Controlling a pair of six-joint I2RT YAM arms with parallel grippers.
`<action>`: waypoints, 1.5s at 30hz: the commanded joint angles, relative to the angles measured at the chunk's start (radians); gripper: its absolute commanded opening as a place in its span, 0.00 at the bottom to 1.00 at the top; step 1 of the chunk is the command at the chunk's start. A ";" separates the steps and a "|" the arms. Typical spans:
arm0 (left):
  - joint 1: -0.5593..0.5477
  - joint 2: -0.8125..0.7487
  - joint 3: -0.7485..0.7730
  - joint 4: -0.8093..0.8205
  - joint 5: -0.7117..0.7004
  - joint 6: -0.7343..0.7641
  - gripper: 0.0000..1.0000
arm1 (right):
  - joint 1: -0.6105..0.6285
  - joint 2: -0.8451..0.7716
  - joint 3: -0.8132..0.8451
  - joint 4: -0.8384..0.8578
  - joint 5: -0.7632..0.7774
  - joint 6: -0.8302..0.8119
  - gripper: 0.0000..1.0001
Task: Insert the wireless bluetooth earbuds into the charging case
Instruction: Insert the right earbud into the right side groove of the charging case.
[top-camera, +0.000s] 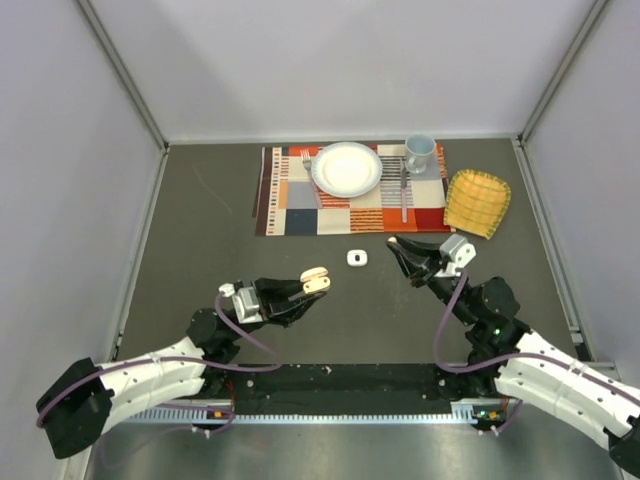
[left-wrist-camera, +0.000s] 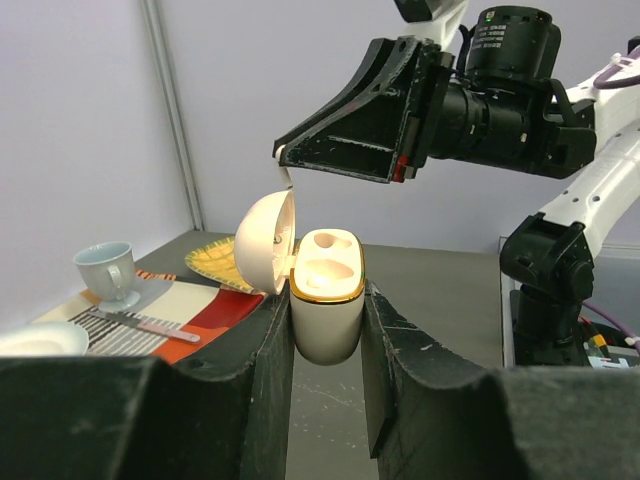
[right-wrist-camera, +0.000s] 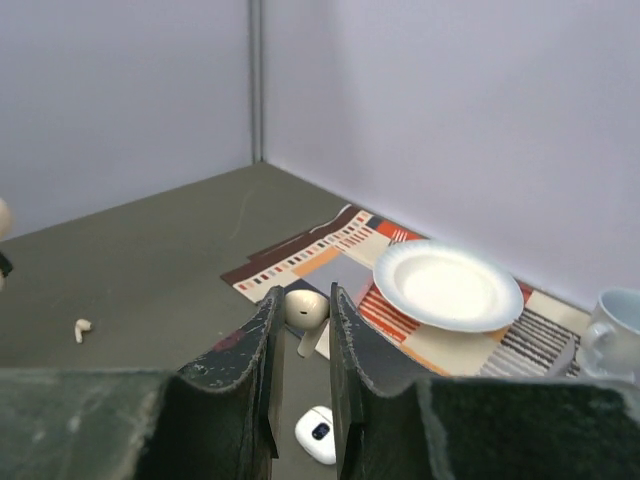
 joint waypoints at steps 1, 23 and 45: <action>-0.002 -0.011 -0.021 0.059 -0.005 -0.005 0.00 | 0.102 0.015 0.055 0.055 -0.018 -0.115 0.00; -0.002 -0.010 -0.012 0.001 -0.093 0.032 0.00 | 0.550 0.319 0.227 0.314 0.419 -0.206 0.00; -0.005 -0.011 -0.032 0.012 -0.156 0.038 0.00 | 0.653 0.518 0.293 0.380 0.454 -0.236 0.00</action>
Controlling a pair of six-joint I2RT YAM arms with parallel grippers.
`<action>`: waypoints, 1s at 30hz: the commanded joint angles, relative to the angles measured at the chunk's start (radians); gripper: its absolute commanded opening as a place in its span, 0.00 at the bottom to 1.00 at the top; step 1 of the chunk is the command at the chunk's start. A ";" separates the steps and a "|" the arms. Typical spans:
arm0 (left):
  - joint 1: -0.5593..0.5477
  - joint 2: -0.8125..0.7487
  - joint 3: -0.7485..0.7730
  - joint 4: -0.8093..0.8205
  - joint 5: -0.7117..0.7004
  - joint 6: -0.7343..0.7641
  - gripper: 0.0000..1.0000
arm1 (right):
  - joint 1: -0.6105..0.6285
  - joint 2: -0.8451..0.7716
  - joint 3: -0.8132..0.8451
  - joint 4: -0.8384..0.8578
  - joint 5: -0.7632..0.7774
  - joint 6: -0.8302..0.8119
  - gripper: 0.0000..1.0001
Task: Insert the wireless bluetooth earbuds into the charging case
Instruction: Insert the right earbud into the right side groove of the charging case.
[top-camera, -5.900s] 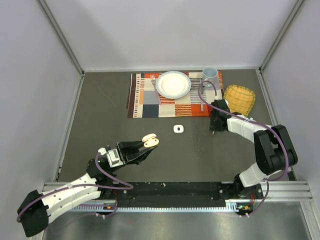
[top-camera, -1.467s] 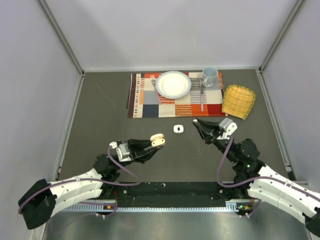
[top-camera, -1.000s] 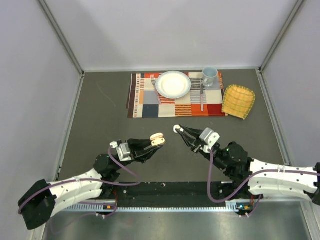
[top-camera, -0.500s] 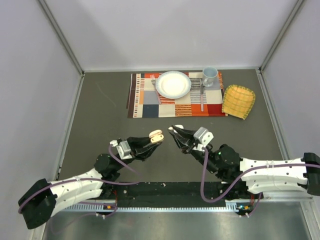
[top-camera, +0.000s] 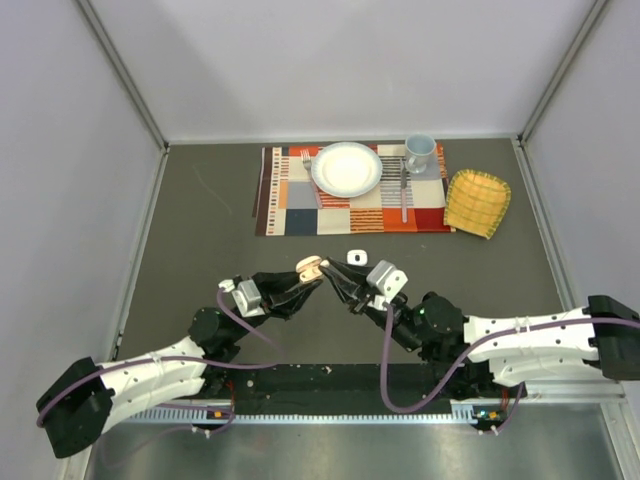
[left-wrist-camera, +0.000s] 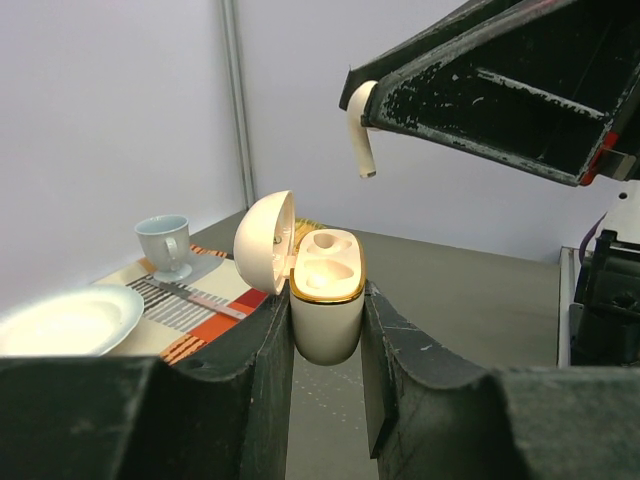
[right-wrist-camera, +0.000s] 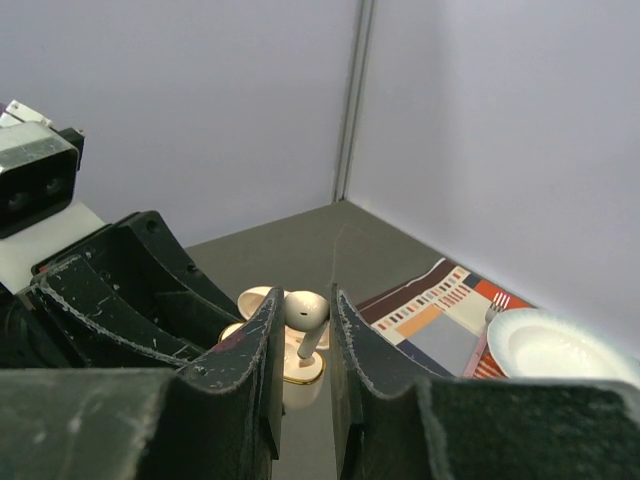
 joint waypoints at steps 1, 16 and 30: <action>-0.004 -0.015 -0.032 0.038 -0.011 0.006 0.00 | 0.012 0.031 0.042 0.047 -0.004 0.004 0.00; -0.004 -0.059 -0.046 0.031 -0.006 -0.001 0.00 | 0.014 0.095 0.060 0.067 0.019 -0.002 0.00; -0.005 -0.115 -0.076 0.018 -0.029 0.006 0.00 | 0.012 0.120 0.065 0.058 0.058 -0.054 0.00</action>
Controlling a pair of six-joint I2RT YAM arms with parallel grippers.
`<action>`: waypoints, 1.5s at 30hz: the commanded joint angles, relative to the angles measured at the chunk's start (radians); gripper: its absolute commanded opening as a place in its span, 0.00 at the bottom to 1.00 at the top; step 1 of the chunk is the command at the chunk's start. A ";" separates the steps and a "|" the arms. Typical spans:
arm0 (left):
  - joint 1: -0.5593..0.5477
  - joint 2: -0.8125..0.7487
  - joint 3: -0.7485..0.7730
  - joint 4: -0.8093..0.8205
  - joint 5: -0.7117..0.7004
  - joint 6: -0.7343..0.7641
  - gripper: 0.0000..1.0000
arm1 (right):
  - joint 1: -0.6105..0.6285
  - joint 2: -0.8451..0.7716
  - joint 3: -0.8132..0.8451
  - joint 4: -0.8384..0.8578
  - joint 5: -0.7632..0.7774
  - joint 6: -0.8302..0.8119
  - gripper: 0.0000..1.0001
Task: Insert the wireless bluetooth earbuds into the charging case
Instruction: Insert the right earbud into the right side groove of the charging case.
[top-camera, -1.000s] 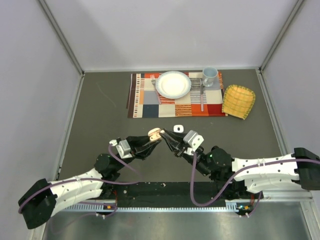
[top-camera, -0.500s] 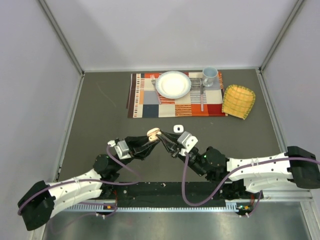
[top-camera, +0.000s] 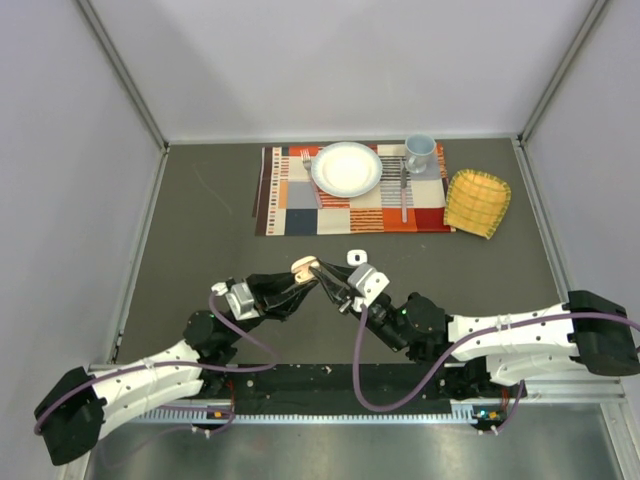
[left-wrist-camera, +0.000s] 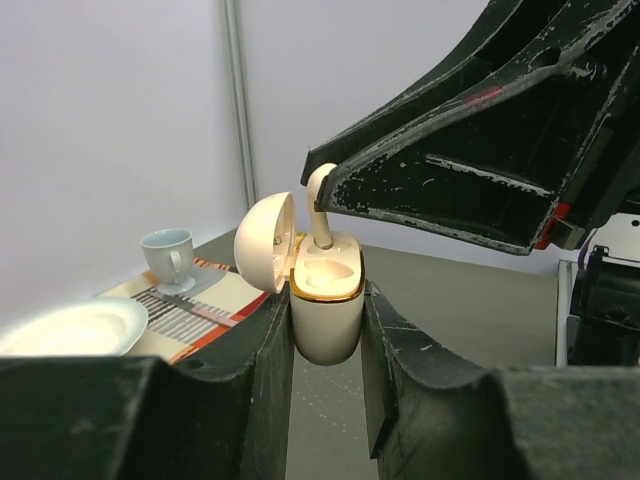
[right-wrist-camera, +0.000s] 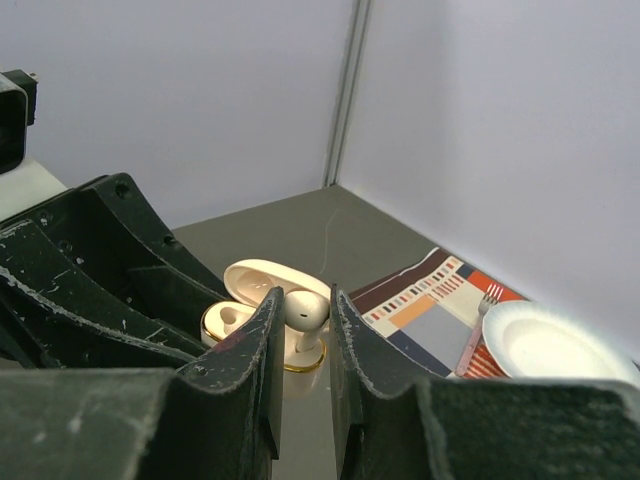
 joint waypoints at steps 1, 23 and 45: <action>-0.003 -0.031 -0.071 0.058 -0.024 0.007 0.00 | 0.012 -0.001 0.031 0.014 0.037 -0.034 0.00; -0.004 -0.040 -0.069 0.062 -0.046 0.006 0.00 | 0.012 -0.014 0.067 -0.179 -0.050 -0.022 0.00; -0.004 -0.036 -0.074 0.060 -0.072 0.009 0.00 | 0.012 -0.047 0.090 -0.283 -0.033 -0.088 0.00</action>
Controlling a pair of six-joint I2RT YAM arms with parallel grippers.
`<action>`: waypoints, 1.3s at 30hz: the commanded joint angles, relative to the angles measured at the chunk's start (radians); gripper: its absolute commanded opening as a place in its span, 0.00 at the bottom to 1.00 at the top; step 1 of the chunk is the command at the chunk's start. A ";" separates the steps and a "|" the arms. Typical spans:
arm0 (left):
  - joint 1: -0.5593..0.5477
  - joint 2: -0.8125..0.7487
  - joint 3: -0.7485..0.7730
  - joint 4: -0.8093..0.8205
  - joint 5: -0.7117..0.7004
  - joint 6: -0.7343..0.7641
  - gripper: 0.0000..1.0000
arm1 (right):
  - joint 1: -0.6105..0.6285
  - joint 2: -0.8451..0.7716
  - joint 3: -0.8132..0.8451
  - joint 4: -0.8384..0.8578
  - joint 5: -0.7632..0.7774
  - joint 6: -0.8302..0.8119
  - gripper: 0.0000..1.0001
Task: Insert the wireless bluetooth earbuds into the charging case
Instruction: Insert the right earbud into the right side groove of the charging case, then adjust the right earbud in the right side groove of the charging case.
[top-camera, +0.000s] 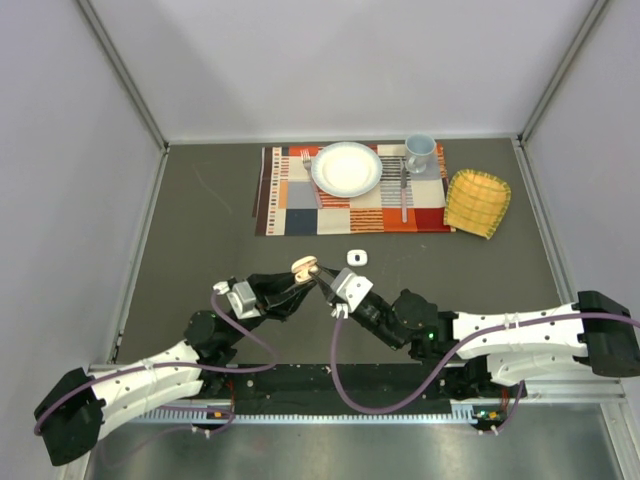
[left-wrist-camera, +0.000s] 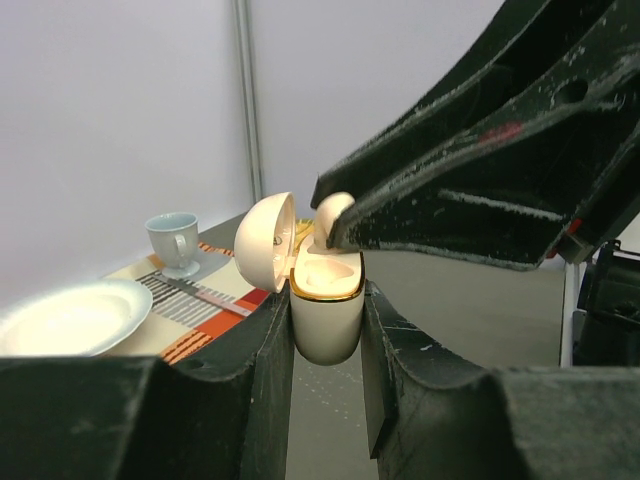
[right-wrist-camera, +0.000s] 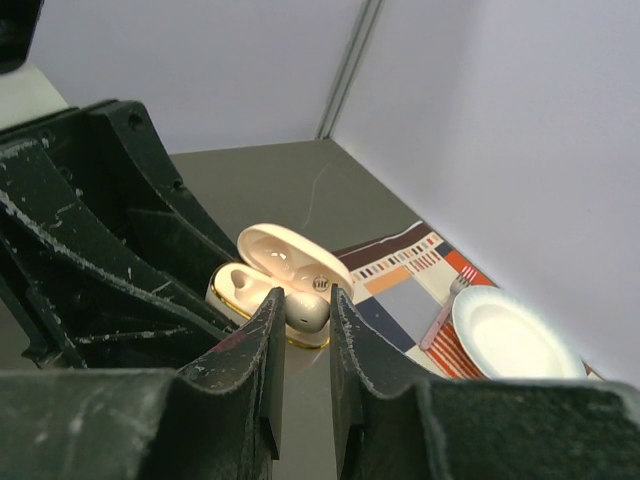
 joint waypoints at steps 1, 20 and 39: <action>-0.003 -0.016 -0.064 0.107 -0.037 0.009 0.00 | 0.014 -0.018 0.037 -0.055 -0.009 -0.008 0.00; -0.001 -0.002 -0.061 0.099 -0.027 0.006 0.00 | 0.012 -0.055 0.017 0.026 0.046 0.074 0.54; -0.003 -0.046 -0.057 0.047 -0.024 0.016 0.00 | -0.042 -0.170 -0.016 0.008 0.140 0.226 0.57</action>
